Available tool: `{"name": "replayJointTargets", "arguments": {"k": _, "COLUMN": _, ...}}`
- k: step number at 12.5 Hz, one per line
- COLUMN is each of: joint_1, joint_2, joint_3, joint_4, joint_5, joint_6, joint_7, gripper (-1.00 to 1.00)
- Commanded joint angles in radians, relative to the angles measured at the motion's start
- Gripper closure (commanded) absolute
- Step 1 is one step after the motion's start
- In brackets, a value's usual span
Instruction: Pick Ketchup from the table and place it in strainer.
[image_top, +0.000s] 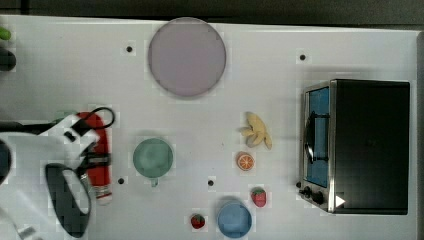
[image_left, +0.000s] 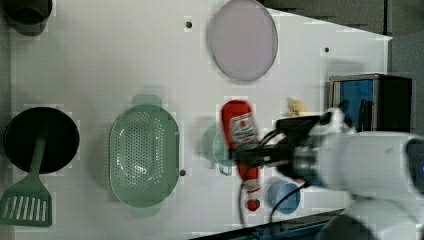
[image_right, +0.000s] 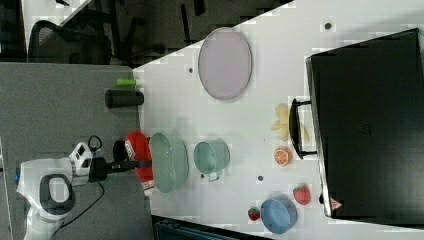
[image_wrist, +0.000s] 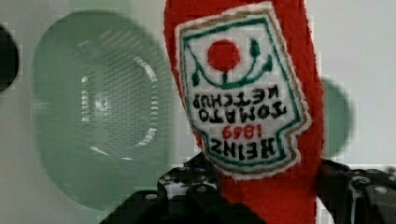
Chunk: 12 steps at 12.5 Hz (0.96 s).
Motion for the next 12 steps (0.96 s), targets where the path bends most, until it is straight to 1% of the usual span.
{"name": "replayJointTargets", "arguments": {"k": 1, "joint_1": 0.010, "joint_2": 0.063, "joint_3": 0.055, "joint_4": 0.004, "joint_5": 0.001, "joint_6": 0.136, "joint_7": 0.288, "gripper": -0.23}}
{"name": "replayJointTargets", "arguments": {"k": 3, "joint_1": 0.015, "joint_2": 0.154, "joint_3": 0.100, "joint_4": 0.004, "joint_5": 0.000, "joint_6": 0.237, "joint_7": 0.361, "gripper": -0.23}}
{"name": "replayJointTargets", "arguments": {"k": 5, "joint_1": 0.029, "joint_2": 0.253, "joint_3": 0.117, "joint_4": 0.003, "joint_5": -0.001, "joint_6": 0.329, "joint_7": 0.378, "gripper": -0.23}}
{"name": "replayJointTargets", "arguments": {"k": 6, "joint_1": 0.036, "joint_2": 0.300, "joint_3": 0.116, "joint_4": 0.003, "joint_5": -0.004, "joint_6": 0.379, "joint_7": 0.378, "gripper": -0.31}}
{"name": "replayJointTargets", "arguments": {"k": 8, "joint_1": 0.044, "joint_2": 0.386, "joint_3": 0.115, "joint_4": 0.003, "joint_5": -0.038, "joint_6": 0.467, "joint_7": 0.378, "gripper": -0.74}}
{"name": "replayJointTargets", "arguments": {"k": 9, "joint_1": 0.045, "joint_2": 0.419, "joint_3": 0.113, "joint_4": 0.003, "joint_5": -0.065, "joint_6": 0.489, "joint_7": 0.379, "gripper": -1.00}}
{"name": "replayJointTargets", "arguments": {"k": 10, "joint_1": 0.045, "joint_2": 0.441, "joint_3": 0.111, "joint_4": 0.003, "joint_5": -0.086, "joint_6": 0.497, "joint_7": 0.380, "gripper": -1.00}}
{"name": "replayJointTargets", "arguments": {"k": 12, "joint_1": 0.040, "joint_2": 0.435, "joint_3": 0.107, "joint_4": 0.003, "joint_5": -0.088, "joint_6": 0.492, "joint_7": 0.399, "gripper": -1.00}}
